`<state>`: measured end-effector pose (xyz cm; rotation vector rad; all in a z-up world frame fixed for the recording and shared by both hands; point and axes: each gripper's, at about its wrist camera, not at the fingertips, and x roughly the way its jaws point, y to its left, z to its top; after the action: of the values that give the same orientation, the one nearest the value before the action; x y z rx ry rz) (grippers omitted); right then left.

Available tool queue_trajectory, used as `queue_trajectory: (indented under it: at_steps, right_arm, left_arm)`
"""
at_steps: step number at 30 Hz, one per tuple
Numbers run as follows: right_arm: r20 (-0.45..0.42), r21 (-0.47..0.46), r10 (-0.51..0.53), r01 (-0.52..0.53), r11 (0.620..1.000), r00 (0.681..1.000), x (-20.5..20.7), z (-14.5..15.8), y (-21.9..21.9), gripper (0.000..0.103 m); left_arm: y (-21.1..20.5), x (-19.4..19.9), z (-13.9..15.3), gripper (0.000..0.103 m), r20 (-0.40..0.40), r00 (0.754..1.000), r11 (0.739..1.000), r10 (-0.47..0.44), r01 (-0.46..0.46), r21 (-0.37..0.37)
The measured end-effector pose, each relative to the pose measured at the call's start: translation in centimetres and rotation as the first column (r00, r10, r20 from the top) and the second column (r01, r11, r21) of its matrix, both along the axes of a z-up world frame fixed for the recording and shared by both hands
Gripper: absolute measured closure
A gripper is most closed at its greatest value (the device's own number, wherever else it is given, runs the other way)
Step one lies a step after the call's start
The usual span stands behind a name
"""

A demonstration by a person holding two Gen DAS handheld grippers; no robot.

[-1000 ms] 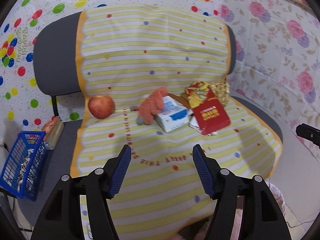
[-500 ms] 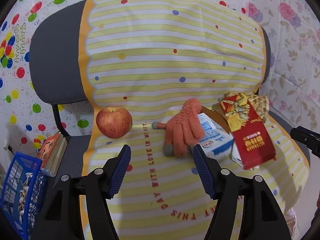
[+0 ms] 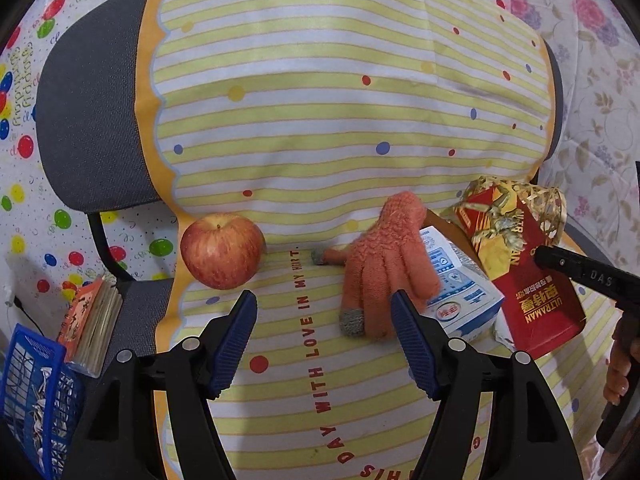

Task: Collect trash
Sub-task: 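Grasp the orange glove with the left gripper while the right gripper grasps a white paper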

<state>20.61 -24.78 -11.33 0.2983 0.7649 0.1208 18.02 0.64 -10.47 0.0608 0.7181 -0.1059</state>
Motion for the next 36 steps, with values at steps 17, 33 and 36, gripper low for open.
queue_trajectory:
  at_steps: [17,33,36]
  right_arm:
    - [0.182,-0.22,0.089,-0.047,0.974,0.979,-6.5,5.9,1.9,0.101]
    - [0.156,-0.191,0.071,-0.04,0.981,0.985,-4.7,4.7,1.2,0.101]
    - [0.166,-0.185,0.065,-0.034,0.982,0.984,-4.9,5.1,0.8,0.101]
  left_arm:
    - [-5.1,5.1,0.0,0.039,-0.019,0.996,0.997,-0.082,0.083,0.012]
    - [-5.4,10.1,-0.5,0.095,-0.021,0.992,0.993,-0.121,0.121,-0.003]
    - [-3.3,8.4,3.7,0.095,0.071,0.992,0.988,-0.107,0.114,-0.103]
